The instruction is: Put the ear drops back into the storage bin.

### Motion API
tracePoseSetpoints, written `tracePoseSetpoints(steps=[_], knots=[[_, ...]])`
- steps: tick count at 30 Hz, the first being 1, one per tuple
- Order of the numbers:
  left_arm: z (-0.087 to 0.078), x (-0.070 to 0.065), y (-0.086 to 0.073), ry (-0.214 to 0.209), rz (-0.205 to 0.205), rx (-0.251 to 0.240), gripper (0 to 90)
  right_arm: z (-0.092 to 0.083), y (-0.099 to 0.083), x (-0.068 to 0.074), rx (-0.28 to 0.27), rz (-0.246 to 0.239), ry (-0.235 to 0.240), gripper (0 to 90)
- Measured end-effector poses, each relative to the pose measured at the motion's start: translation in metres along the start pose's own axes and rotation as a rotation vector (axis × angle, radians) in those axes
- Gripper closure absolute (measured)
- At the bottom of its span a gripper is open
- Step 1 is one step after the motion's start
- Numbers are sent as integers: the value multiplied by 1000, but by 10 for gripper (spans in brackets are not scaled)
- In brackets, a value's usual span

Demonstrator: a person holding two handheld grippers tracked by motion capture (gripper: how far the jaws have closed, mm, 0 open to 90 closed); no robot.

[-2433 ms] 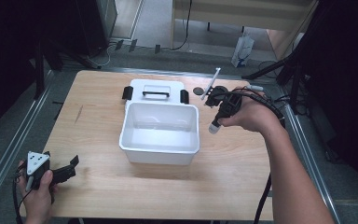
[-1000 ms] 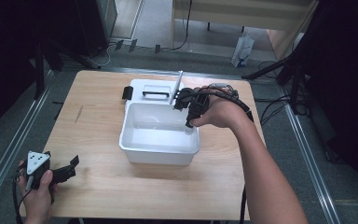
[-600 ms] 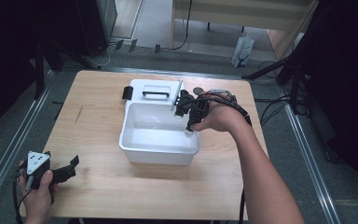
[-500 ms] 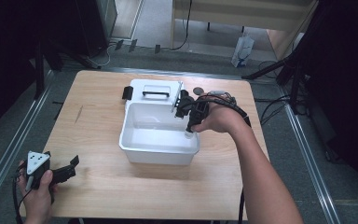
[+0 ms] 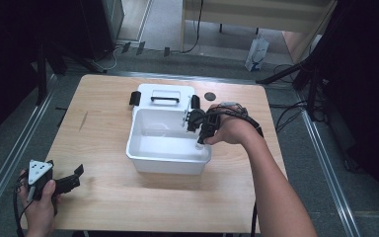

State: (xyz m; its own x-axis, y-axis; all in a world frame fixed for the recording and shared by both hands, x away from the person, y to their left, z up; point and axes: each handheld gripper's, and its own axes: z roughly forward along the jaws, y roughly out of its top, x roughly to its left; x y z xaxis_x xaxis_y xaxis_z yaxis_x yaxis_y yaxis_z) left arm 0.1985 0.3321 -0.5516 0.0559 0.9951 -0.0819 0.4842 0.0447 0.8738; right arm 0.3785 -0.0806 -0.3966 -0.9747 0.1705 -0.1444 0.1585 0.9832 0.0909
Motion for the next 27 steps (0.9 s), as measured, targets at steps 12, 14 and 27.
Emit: tracePoseSetpoints(steps=[12,14,27], knots=[[0,0,0,2,6,3,3,20,4,2,39,-25,-4,720],[0,0,0,1,6,3,3,24,5,3,47,-22,-6,720],[-1,0,0,2,9,3,3,41,8,-3,64,-17,22,720]])
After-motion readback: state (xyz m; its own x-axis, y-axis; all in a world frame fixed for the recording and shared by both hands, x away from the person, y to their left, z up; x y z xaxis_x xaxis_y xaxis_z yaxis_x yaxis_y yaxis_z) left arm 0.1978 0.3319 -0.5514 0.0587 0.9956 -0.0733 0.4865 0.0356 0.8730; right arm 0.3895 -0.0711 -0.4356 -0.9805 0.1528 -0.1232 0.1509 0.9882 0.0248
